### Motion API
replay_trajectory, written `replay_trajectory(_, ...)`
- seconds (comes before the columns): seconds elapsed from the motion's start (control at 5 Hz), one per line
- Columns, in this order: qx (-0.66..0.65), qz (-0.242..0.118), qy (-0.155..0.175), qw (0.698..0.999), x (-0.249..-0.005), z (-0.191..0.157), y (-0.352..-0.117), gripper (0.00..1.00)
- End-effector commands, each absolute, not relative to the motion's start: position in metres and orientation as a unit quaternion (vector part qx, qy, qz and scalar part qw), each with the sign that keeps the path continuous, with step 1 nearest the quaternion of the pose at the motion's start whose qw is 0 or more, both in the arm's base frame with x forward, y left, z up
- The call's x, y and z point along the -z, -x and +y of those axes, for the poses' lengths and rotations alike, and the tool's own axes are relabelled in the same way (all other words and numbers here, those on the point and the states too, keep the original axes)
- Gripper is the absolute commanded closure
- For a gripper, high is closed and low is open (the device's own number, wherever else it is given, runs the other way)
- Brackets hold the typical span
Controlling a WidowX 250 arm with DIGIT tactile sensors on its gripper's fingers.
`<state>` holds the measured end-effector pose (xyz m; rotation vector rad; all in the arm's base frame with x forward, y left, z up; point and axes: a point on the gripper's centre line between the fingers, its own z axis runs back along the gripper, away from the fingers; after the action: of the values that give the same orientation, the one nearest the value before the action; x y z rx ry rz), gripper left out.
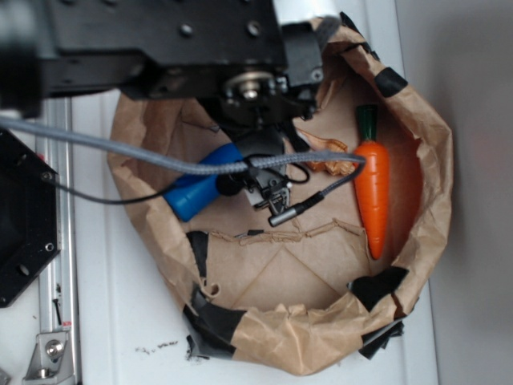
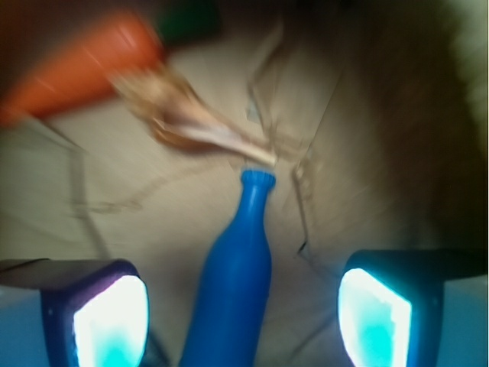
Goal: Grab the blue bottle.
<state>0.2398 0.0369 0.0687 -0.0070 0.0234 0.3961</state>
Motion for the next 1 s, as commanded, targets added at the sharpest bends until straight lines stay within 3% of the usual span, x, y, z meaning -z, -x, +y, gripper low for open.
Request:
replay_trajectory(0.0,-0.164,0.12,0.016,0.979,-0.018,0.015,-0.212,0.0)
replay_trajectory(0.2,-0.143,0.113,-0.031,0.983,-0.021,0.019,-0.212,0.69)
replay_trajectory(0.4,-0.136,0.077,-0.042,0.987,-0.044,0.031,-0.222,1.0)
replay_trajectory(0.6,-0.078,0.002,-0.032,0.996,-0.094,0.032,-0.247,1.0)
replay_trajectory(0.8,-0.024,-0.081,0.002,0.996,-0.148,0.018,-0.265,1.0)
